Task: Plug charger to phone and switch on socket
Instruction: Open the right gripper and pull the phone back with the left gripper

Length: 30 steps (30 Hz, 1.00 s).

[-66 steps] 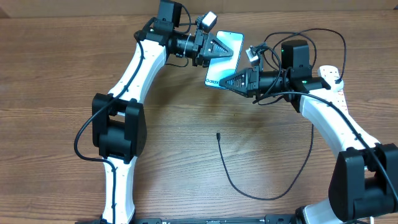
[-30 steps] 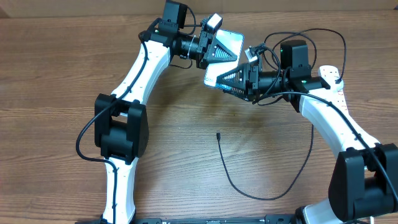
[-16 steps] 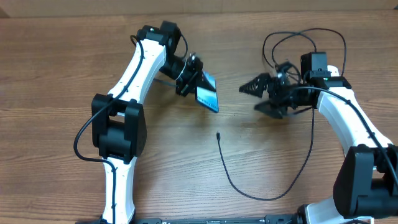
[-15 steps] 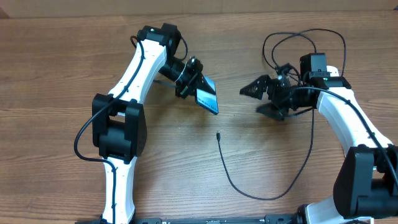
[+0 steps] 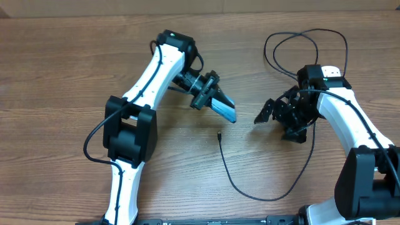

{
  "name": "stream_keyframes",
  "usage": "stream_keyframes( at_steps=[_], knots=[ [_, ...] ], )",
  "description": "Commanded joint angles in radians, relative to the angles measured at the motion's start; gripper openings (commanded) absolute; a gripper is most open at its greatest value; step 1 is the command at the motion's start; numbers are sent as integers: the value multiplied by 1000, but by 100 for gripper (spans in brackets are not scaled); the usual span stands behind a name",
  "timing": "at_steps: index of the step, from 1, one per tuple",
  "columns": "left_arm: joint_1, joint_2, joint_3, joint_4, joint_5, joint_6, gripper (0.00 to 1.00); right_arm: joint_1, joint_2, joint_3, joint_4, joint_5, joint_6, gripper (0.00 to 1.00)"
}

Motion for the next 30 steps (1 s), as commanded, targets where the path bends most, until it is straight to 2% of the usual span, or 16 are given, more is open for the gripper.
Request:
stream_keyframes(
  at_steps=[1,5,18,25,30],
  knots=[
    [-45,-27,14,-6,206,-5,4,4,-3,8,-23,90,-8,100],
    [-58,-27,14,-6,255,-84,4,4,-3,8,-36,94,-8,100],
    [-52,-68,14,-7,266,-76,4,4,-3,8,-44,94,-15,100],
    [-41,-203,14,-6,175,-89,4,4,-3,8,-44,93,-15,100],
    [-9,-293,14,-6,79,-159,4,4,-3,8,-43,93,-15,100]
  ],
)
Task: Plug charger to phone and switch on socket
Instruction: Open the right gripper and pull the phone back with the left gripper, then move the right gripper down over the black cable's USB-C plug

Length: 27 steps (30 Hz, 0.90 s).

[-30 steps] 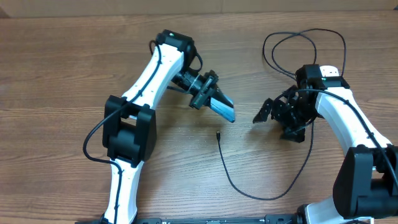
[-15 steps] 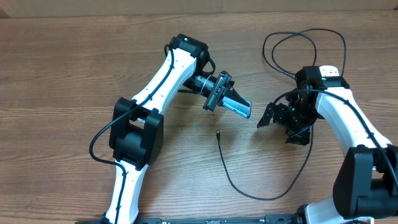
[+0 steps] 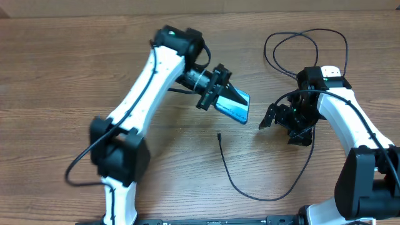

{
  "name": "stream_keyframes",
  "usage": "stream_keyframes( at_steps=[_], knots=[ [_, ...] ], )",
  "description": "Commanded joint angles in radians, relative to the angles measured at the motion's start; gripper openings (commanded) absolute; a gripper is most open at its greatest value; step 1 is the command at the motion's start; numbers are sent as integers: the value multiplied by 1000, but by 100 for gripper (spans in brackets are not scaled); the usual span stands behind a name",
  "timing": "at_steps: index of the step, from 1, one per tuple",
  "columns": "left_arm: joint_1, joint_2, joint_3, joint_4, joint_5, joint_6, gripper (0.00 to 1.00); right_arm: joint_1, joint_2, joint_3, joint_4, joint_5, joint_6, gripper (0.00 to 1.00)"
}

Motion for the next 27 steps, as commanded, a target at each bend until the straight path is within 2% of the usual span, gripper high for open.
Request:
stream_keyframes(
  at_steps=[1,16,21,27],
  knots=[
    [31,-96,14,-6,-52,-64,4,4,-3,8,3,6,-8,100],
    [41,-134,14,-5,-87,-72,4,5,-3,8,6,5,-8,100],
    [43,-134,14,88,-289,-71,4,32,-3,8,6,6,-8,100],
    [60,-133,14,263,-697,-65,5,123,-3,8,36,6,-8,100]
  ],
)
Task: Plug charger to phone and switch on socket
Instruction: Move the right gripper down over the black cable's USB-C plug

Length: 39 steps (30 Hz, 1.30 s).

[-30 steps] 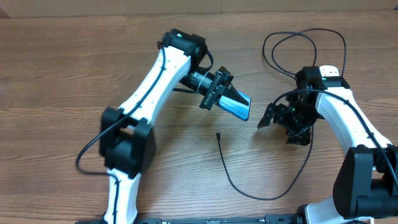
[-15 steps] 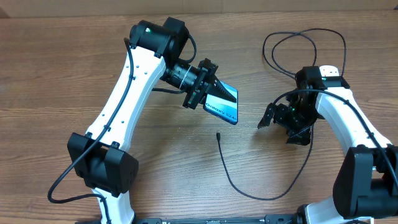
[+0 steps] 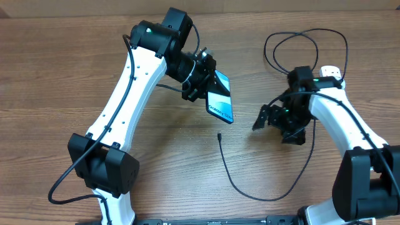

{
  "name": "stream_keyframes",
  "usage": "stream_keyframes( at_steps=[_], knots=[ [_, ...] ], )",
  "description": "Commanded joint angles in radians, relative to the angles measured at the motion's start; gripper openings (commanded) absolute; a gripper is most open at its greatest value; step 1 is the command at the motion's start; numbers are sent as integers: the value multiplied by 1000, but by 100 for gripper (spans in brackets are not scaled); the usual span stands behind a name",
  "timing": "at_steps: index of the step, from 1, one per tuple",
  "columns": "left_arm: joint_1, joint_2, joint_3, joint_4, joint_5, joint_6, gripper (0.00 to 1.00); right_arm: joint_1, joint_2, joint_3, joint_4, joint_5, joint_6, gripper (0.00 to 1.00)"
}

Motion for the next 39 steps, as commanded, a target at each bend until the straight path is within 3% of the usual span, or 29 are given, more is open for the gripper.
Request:
stream_keyframes(
  at_steps=[1,6,11,12,15,16,17,19,29,31,35,39],
  knots=[
    [40,-28,14,55,-372,-6,4,80,-3,8,22,3,-8,100],
    [141,-26,14,73,-491,4,4,168,-3,5,50,24,-8,100],
    [264,-13,13,72,-388,168,4,289,-3,-5,113,74,-8,97],
    [281,-9,13,68,-368,186,4,315,-3,-8,134,76,-9,94],
    [321,-2,10,61,-314,231,4,394,-2,-23,197,103,-8,72],
    [328,-1,6,63,-304,239,4,418,-2,-30,215,120,-8,62],
    [334,-1,3,62,-303,242,4,448,-2,-41,238,145,-8,47],
    [338,-1,2,62,-305,247,4,491,-2,-57,266,183,-8,35],
    [336,0,2,89,-304,261,4,600,-1,-214,508,257,8,34],
    [336,0,1,90,-305,261,4,600,-1,-250,556,262,8,30],
    [336,0,1,93,-312,261,4,600,0,-300,600,321,27,10],
    [336,0,1,95,-311,261,4,600,0,-314,577,460,30,6]
  ],
)
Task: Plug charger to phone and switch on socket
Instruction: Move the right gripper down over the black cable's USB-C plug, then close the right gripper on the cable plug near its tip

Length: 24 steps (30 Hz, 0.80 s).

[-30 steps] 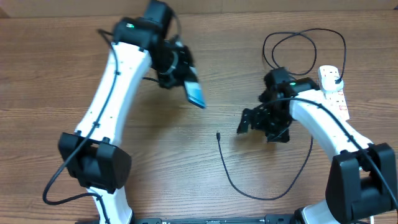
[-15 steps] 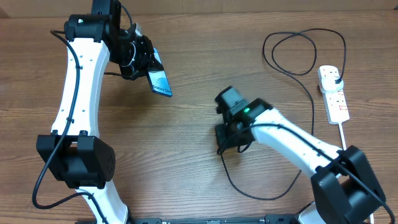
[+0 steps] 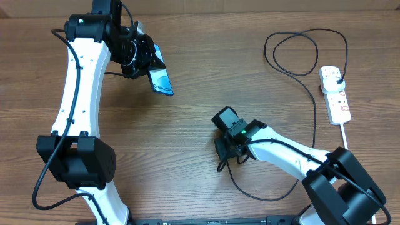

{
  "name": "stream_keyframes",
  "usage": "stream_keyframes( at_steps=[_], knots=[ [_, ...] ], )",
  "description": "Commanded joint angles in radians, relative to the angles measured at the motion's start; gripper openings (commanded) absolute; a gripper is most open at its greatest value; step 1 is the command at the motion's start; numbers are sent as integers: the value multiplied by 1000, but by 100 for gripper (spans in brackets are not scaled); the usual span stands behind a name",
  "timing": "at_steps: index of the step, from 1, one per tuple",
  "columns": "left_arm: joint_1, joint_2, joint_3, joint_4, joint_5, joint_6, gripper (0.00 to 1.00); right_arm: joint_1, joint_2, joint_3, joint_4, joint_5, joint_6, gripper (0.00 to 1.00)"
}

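The phone [image 3: 162, 81], its blue screen lit, hangs tilted above the table at the far left, with my left gripper [image 3: 147, 64] shut on its upper end. My right gripper [image 3: 224, 152] points down at the table's middle, right over the free plug end of the black charger cable [image 3: 250, 194]. The wrist hides its fingers and the plug tip, so its state does not show. The cable loops back to the white socket strip [image 3: 337, 100] at the right edge, where the charger is plugged in.
The cable makes a wide loop at the back right, near the strip. The white strip's own lead runs down toward the right front. The right arm lies low across the table's front right.
My left arm has carried the phone from the table's middle to the far left. My right gripper has left the socket strip's area and now sits over the cable's free end.
My left gripper held the phone near the middle, first low, then turned with its screen facing up. My right gripper stood open by the socket strip. Now the phone is held at the far left and the right gripper is down at the cable's plug end.
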Motion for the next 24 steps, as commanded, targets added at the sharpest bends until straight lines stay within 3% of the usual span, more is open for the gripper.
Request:
stream_keyframes(
  at_steps=[1,6,9,10,11,12,16,19,24],
  knots=[
    [-4,-3,2,9,27,20,4,2,4,-29,-31,208,10,6],
    [-4,6,2,43,42,25,4,-11,4,-29,-21,257,9,4],
    [-4,34,2,60,138,74,4,-27,4,-27,-9,212,1,5],
    [-4,48,2,60,163,80,4,-35,4,-26,-8,202,-1,9],
    [-4,66,2,59,188,83,4,-47,4,-24,-6,187,-2,22],
    [-5,91,2,59,211,87,4,-61,4,-21,-8,176,-2,29],
    [-11,183,2,48,398,178,4,-143,4,-14,-3,94,-2,44],
    [-21,235,2,47,507,284,4,-202,4,-14,3,-5,-2,47],
    [-55,300,2,43,527,324,4,-234,4,-15,4,-83,-2,47]
  ],
)
